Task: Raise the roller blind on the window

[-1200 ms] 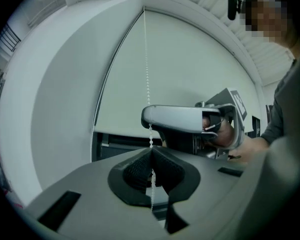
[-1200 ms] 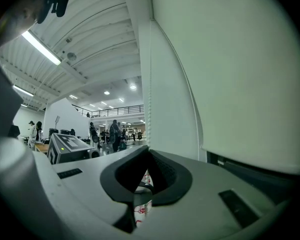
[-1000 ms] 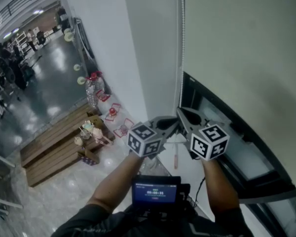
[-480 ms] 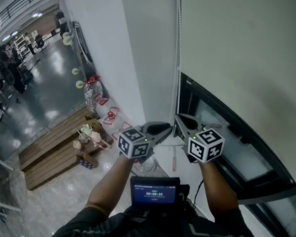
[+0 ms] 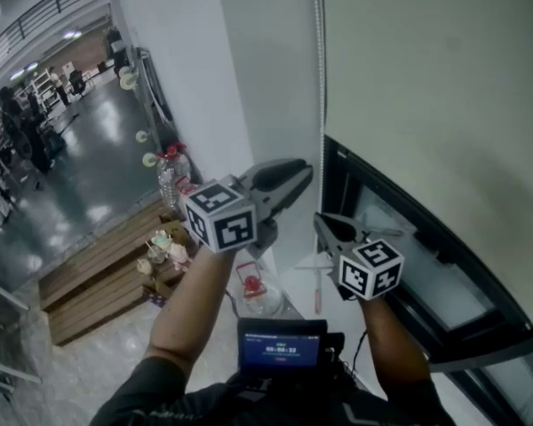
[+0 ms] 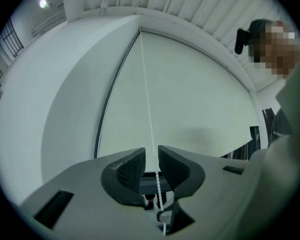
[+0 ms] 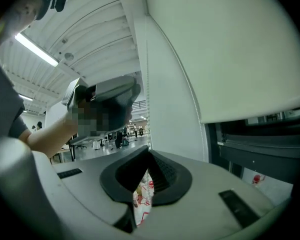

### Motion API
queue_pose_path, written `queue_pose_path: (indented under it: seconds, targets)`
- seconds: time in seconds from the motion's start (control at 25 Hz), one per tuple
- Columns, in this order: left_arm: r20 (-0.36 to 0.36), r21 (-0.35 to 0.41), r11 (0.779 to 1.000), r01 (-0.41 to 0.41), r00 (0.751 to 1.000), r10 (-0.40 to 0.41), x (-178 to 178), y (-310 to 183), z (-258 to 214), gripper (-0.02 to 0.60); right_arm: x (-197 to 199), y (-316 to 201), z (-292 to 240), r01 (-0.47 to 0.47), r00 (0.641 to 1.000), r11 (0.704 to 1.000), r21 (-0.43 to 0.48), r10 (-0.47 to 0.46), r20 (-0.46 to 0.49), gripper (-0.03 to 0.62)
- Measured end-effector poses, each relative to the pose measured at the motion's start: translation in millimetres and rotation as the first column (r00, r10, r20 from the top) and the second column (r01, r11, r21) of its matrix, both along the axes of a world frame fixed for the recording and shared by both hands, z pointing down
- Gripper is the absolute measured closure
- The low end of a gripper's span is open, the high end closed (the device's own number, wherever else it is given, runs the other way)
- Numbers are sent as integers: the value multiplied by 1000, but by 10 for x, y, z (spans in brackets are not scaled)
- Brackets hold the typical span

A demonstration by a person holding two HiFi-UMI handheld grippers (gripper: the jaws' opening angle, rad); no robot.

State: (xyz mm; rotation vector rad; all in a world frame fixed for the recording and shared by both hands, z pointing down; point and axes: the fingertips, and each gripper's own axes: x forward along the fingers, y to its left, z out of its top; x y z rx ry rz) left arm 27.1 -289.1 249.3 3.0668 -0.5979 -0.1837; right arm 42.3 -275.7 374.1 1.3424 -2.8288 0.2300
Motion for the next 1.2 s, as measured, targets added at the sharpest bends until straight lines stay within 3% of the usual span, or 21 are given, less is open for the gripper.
queue_pose_path:
  seconds: [0.24,0.32,0.56,0.76,0.92,1.04,1.2]
  targets:
    - [70,32,999,-28,997,26,312,-26,-117,485,-35,51,-6,4,1000,1000,7,-4,5,592]
    - [89,40,999,-27,996,24,354,-30,-66,557,-27,46,1,2,1000,1000,6,-3,9,592]
    - [55,49,999,-11,998,9,352,10,-58,558,-1,90,-26,-5,1000,1000,2,5,13,591]
    - [82,69,998,2,997,-8,331,-19,-35,574,-11,87,-19,-3,1000,1000,2,3,23,591]
    - [34,59,998,16,999,-18,303,-47,-7,575,-11,83,0,1,1000,1000,-4,-1,26,591]
    - [51,69,997,29,998,-32,309,-34,93,575,-19,91,104,2,1000,1000,-31,-2,11,591]
    - [71,27,999,31,997,-32,311,-43,397,575,-24,118,397,-1,1000,996,-93,1,-5,591]
